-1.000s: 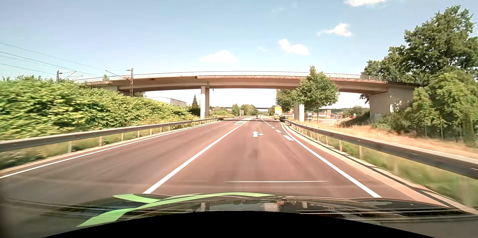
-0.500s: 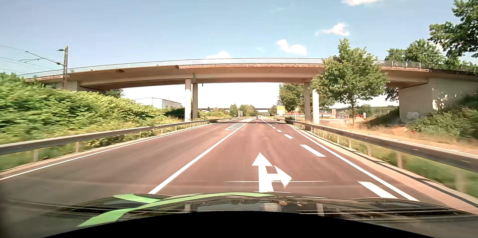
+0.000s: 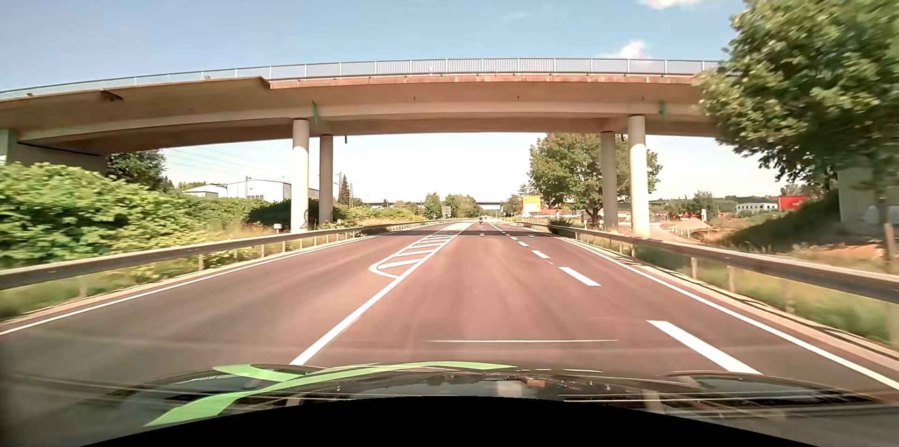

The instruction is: Follow the waypoints while adhering to traffic rules and regulations

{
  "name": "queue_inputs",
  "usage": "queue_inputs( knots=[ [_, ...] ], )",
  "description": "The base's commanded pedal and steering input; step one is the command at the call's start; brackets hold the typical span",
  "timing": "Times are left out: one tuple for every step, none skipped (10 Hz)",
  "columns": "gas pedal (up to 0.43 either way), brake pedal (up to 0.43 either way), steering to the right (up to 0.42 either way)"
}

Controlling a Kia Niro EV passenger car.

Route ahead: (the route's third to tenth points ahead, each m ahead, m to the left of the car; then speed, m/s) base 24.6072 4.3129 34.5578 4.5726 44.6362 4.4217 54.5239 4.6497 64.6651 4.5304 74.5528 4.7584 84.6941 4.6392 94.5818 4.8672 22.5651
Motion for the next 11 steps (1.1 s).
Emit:
queue_inputs(
  knots=[
    [0.15,0.0,0.004],
    [0.157,0.0,0.003],
    [0.169,0.0,0.003],
    [0.169,0.0,0.004],
    [0.169,0.0,0.004],
    [0.169,0.0,0.003],
    [0.189,0.0,0.002],
    [0.22,0.0,0.002],
    [0.248,0.0,0.001],
    [0.248,0.0,0.001],
    [0.248,0.0,0.0]
  ],
)
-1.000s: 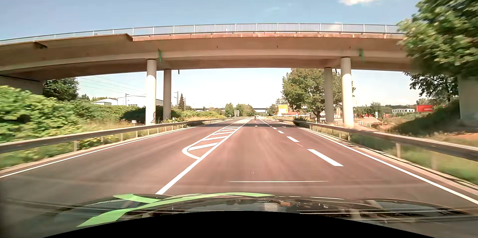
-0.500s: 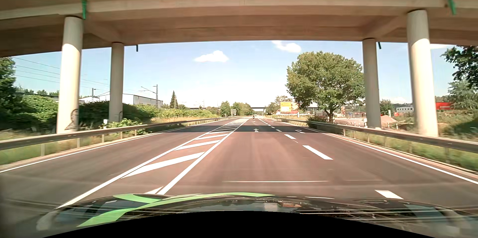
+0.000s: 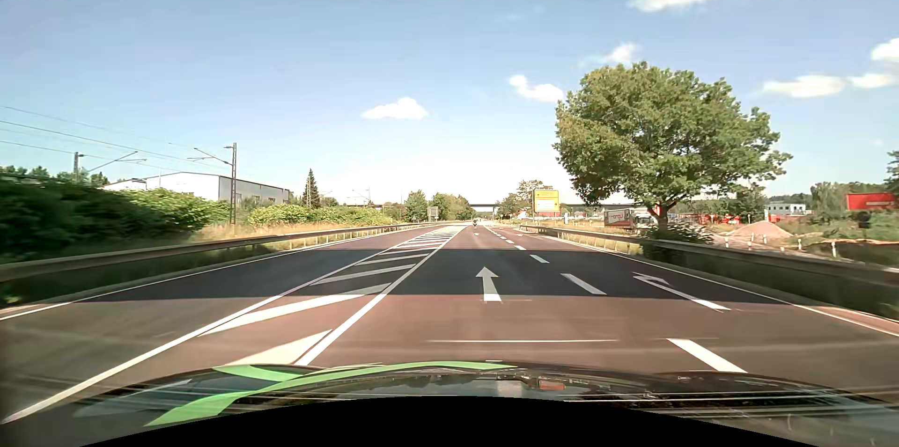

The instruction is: Follow the waypoints while adhering to traffic rules and regulations

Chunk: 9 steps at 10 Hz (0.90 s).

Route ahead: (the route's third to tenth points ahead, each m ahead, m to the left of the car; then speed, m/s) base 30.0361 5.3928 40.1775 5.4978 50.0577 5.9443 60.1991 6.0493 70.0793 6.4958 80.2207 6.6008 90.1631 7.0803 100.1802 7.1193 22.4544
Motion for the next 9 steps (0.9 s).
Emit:
queue_inputs(
  knots=[
    [0.248,0.0,0.0],
    [0.248,0.0,0.0],
    [0.248,0.0,0.0],
    [0.248,0.0,0.0],
    [0.248,0.0,0.0],
    [0.248,0.0,0.0],
    [0.248,0.0,0.0],
    [0.248,0.0,0.0],
    [0.248,0.0,0.0]
  ],
)
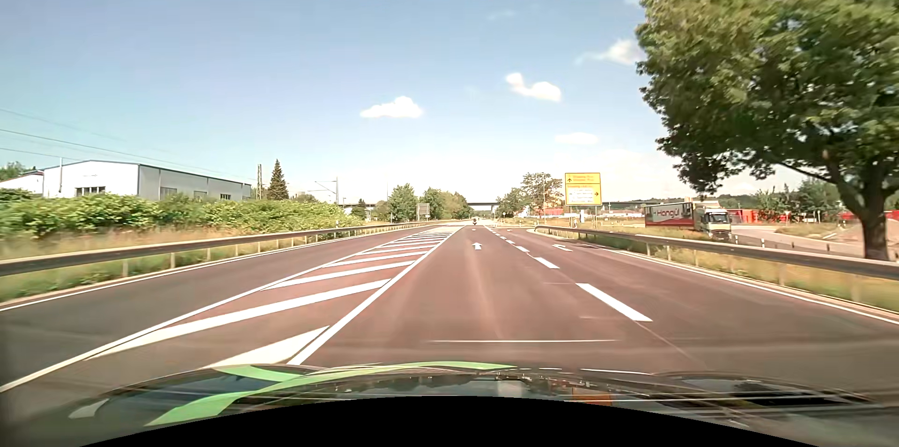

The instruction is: Follow the waypoints while adhering to traffic rules and regulations

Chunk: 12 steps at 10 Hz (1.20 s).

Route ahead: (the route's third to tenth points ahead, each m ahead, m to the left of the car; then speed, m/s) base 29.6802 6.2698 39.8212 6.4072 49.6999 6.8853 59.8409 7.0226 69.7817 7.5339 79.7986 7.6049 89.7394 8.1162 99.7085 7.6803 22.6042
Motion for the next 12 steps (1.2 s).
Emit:
queue_inputs(
  knots=[
    [0.248,0.0,-0.001],
    [0.26,0.0,-0.003],
    [0.268,0.0,-0.003],
    [0.268,0.0,-0.004],
    [0.28,0.0,-0.003],
    [0.28,0.0,-0.003],
    [0.28,0.0,-0.003],
    [0.28,0.0,-0.003],
    [0.26,0.0,-0.003],
    [0.248,0.0,-0.003],
    [0.24,0.0,-0.003],
    [0.24,0.0,-0.003]
  ],
)
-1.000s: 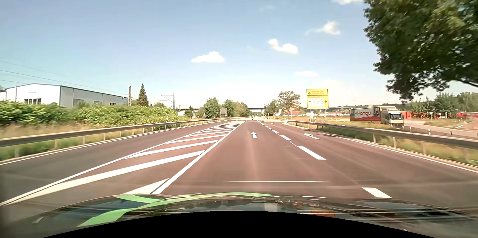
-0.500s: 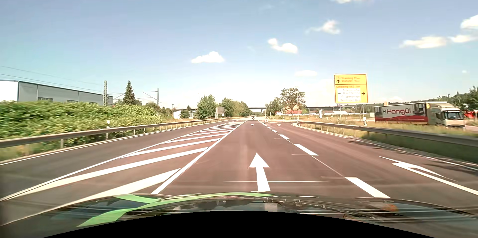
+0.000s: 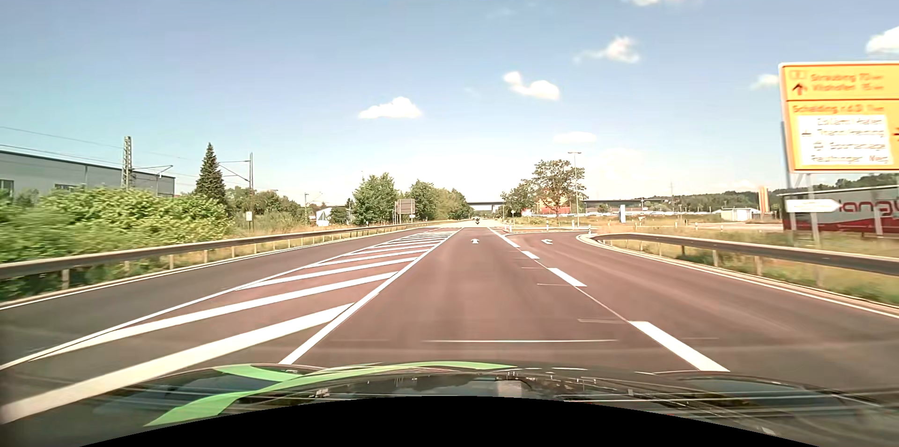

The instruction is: Follow the waypoints while adhering to traffic rules and regulations

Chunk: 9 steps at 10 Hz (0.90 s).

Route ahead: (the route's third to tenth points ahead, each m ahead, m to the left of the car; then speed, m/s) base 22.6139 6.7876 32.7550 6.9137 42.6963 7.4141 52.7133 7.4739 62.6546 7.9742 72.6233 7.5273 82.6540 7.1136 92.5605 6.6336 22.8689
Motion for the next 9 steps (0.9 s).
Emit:
queue_inputs(
  knots=[
    [0.24,0.0,-0.003],
    [0.248,0.0,-0.003],
    [0.248,0.0,-0.003],
    [0.26,0.0,-0.002],
    [0.268,0.0,-0.001],
    [0.268,0.0,-0.001],
    [0.268,0.0,-0.001],
    [0.268,0.0,-0.001],
    [0.26,0.0,-0.001]
  ],
)
